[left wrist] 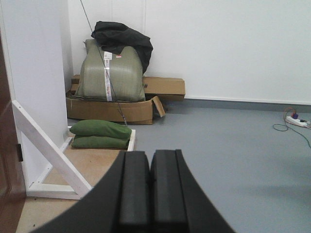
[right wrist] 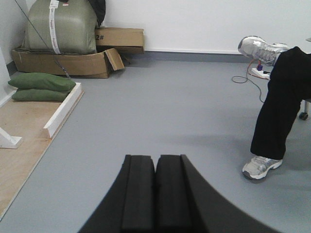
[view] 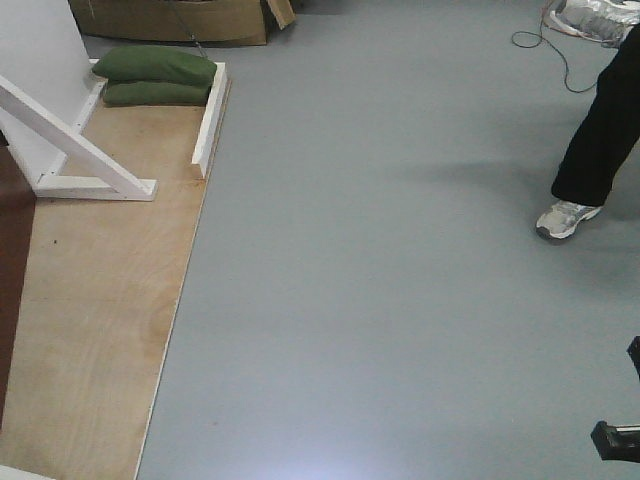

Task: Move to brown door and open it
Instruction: 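Keep driving forward and stop with the brown door beside the left arm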

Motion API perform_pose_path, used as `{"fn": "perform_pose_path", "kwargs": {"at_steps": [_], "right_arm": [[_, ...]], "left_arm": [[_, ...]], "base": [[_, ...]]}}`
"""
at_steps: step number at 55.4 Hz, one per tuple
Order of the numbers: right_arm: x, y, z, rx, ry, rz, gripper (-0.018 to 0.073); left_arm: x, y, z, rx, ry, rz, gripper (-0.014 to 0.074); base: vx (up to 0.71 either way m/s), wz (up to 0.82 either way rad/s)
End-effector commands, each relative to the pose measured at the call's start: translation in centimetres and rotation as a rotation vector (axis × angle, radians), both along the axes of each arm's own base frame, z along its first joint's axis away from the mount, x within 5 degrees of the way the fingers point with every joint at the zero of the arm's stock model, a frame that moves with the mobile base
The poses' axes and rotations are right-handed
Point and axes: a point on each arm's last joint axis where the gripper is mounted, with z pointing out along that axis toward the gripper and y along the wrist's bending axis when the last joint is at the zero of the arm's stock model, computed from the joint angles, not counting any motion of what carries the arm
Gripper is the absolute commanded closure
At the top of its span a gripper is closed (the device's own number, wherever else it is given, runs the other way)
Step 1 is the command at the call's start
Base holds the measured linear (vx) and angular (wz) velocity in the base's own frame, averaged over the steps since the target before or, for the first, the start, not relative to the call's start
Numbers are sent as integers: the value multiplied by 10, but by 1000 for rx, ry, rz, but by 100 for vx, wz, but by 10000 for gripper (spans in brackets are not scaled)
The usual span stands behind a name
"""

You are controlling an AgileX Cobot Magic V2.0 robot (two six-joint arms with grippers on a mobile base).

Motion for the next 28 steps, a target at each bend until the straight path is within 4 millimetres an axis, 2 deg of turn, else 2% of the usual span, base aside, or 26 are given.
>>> {"fn": "perform_pose_path", "kwargs": {"at_steps": [1,28], "right_arm": [[1,0,7,-10,-93,-3,559],[0,0,7,-10,-94,-3,559]], "left_arm": [[-2,0,15,-7,-122,-6,600],[-2,0,15,-7,-122,-7,600]], "base": [[18,5],[15,1]]}}
